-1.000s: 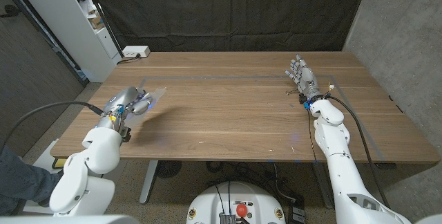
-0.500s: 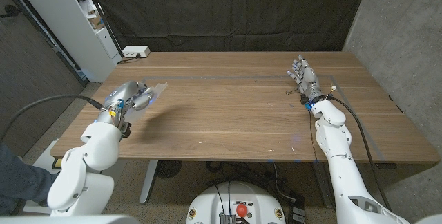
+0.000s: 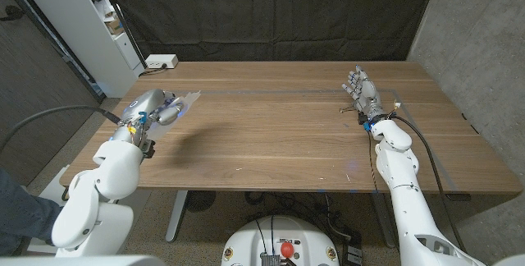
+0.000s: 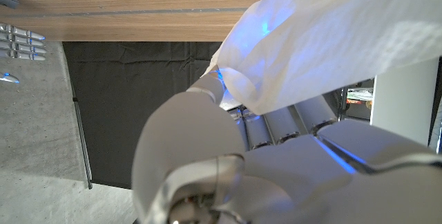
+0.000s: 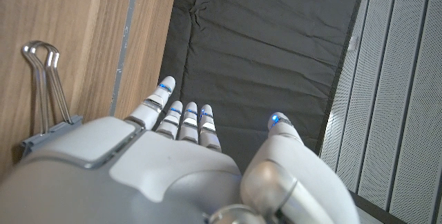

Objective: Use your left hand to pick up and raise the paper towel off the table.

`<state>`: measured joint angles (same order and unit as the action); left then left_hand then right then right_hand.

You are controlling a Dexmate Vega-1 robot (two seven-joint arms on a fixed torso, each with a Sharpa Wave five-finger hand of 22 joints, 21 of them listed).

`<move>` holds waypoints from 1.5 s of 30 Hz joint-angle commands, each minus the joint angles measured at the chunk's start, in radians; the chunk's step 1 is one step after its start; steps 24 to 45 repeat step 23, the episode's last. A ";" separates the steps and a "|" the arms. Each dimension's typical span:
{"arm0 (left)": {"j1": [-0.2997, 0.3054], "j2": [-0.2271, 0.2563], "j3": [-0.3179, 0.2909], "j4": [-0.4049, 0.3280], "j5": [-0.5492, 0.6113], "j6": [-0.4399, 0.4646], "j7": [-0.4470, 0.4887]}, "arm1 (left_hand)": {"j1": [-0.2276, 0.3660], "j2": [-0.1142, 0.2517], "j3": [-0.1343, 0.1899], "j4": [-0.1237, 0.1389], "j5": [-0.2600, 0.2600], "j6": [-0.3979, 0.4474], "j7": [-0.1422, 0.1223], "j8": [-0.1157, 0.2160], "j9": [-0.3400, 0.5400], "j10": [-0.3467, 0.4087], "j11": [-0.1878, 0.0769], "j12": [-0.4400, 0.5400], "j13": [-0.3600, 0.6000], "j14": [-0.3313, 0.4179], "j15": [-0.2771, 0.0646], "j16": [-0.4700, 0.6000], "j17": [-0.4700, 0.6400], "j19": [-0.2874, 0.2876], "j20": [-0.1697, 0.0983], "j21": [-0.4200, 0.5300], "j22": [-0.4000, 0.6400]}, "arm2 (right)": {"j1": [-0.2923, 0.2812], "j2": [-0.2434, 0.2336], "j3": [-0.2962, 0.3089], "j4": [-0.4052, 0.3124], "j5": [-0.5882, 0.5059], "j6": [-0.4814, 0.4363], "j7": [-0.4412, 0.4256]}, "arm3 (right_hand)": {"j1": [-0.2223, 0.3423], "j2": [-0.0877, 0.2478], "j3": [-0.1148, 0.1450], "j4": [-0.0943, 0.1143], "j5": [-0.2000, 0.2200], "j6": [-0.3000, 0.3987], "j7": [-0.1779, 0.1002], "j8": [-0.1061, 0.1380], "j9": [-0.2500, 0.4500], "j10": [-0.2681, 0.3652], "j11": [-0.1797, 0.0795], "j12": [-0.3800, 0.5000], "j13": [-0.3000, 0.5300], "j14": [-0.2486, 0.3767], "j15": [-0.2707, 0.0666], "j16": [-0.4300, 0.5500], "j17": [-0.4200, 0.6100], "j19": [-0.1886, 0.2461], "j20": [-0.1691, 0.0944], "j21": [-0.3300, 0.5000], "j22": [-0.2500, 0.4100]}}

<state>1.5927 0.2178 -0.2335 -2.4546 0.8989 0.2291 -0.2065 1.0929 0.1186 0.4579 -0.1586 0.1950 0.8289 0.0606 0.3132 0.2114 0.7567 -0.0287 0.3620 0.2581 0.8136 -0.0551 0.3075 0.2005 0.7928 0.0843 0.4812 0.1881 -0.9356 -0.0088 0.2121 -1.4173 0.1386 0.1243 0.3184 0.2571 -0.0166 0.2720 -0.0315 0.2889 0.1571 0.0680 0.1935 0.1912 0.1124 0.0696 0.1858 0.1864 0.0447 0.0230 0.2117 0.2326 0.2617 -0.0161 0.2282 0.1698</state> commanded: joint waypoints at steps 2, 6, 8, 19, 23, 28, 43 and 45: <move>0.002 -0.011 -0.030 -0.031 -0.029 -0.034 -0.022 | 0.004 0.000 -0.002 0.000 -0.002 0.006 -0.008 -0.003 0.005 0.003 0.002 -0.001 0.005 0.003 0.000 -0.001 0.003 0.008 -0.002 0.006 0.003 | 0.000 0.004 -0.005 0.003 -0.002 0.000 -0.002 | 0.005 0.011 -0.004 -0.003 0.001 0.008 0.000 0.004 0.000 0.005 0.000 0.009 0.003 0.007 0.001 0.003 0.000 0.012 0.003 -0.004 0.002; 0.003 -0.014 -0.043 -0.037 -0.048 -0.046 -0.037 | 0.003 0.000 -0.003 0.001 -0.002 0.006 -0.005 -0.004 0.005 0.003 0.000 -0.002 0.006 0.003 0.003 -0.002 0.003 0.006 -0.002 0.006 0.003 | -0.001 0.006 -0.008 0.003 -0.004 0.002 -0.004 | 0.005 0.012 -0.004 -0.003 0.001 0.008 0.000 0.005 0.000 0.005 -0.001 0.009 0.003 0.006 0.001 0.002 -0.001 0.012 0.003 -0.004 0.002; 0.005 -0.014 -0.048 -0.038 -0.053 -0.057 -0.037 | 0.002 0.000 -0.003 0.002 -0.002 0.005 -0.005 -0.004 0.005 0.003 -0.001 -0.002 0.006 0.002 0.003 -0.003 0.003 0.005 -0.001 0.006 0.003 | -0.001 0.006 -0.009 0.002 -0.005 0.000 -0.006 | 0.005 0.012 -0.004 -0.003 0.001 0.008 0.000 0.005 0.000 0.005 -0.001 0.009 0.003 0.007 0.002 0.003 -0.001 0.013 0.003 -0.005 0.002; 0.005 -0.024 -0.050 -0.043 -0.047 -0.067 -0.051 | 0.001 0.001 -0.006 0.003 -0.003 0.006 -0.005 -0.006 0.005 0.002 0.001 -0.005 0.008 -0.001 0.005 -0.004 0.006 0.001 -0.002 0.006 0.003 | -0.007 0.007 -0.008 -0.004 -0.005 -0.002 -0.010 | 0.005 0.013 -0.005 -0.003 0.000 0.010 0.001 0.005 0.000 0.006 -0.002 0.010 0.003 0.006 0.001 0.003 0.000 0.014 0.004 -0.008 0.002; 0.009 -0.028 -0.049 -0.043 -0.046 -0.069 -0.056 | 0.001 0.001 -0.007 0.002 -0.003 0.006 -0.006 -0.007 0.006 0.003 0.001 -0.005 0.008 -0.002 0.004 -0.004 0.007 0.000 -0.002 0.006 0.003 | -0.012 0.009 -0.007 -0.008 -0.003 -0.003 -0.012 | 0.005 0.013 -0.005 -0.003 0.000 0.010 0.001 0.005 0.000 0.006 -0.002 0.010 0.003 0.008 0.002 0.003 0.000 0.013 0.005 -0.009 0.002; 0.009 -0.028 -0.049 -0.043 -0.046 -0.069 -0.056 | 0.001 0.001 -0.007 0.002 -0.003 0.006 -0.006 -0.007 0.006 0.003 0.001 -0.005 0.008 -0.002 0.004 -0.004 0.007 0.000 -0.002 0.006 0.003 | -0.012 0.009 -0.007 -0.008 -0.003 -0.003 -0.012 | 0.005 0.013 -0.005 -0.003 0.000 0.010 0.001 0.005 0.000 0.006 -0.002 0.010 0.003 0.008 0.002 0.003 0.000 0.013 0.005 -0.009 0.002; 0.009 -0.028 -0.049 -0.043 -0.046 -0.069 -0.056 | 0.001 0.001 -0.007 0.002 -0.003 0.006 -0.006 -0.007 0.006 0.003 0.001 -0.005 0.008 -0.002 0.004 -0.004 0.007 0.000 -0.002 0.006 0.003 | -0.012 0.009 -0.007 -0.008 -0.003 -0.003 -0.012 | 0.005 0.013 -0.005 -0.003 0.000 0.010 0.001 0.005 0.000 0.006 -0.002 0.010 0.003 0.008 0.002 0.003 0.000 0.013 0.005 -0.009 0.002; 0.009 -0.028 -0.049 -0.043 -0.046 -0.069 -0.056 | 0.001 0.001 -0.007 0.002 -0.003 0.006 -0.006 -0.007 0.006 0.003 0.001 -0.005 0.008 -0.002 0.004 -0.004 0.007 0.000 -0.002 0.006 0.003 | -0.012 0.009 -0.007 -0.008 -0.003 -0.003 -0.012 | 0.005 0.013 -0.005 -0.003 0.000 0.010 0.001 0.005 0.000 0.006 -0.002 0.010 0.003 0.008 0.002 0.003 0.000 0.013 0.005 -0.009 0.002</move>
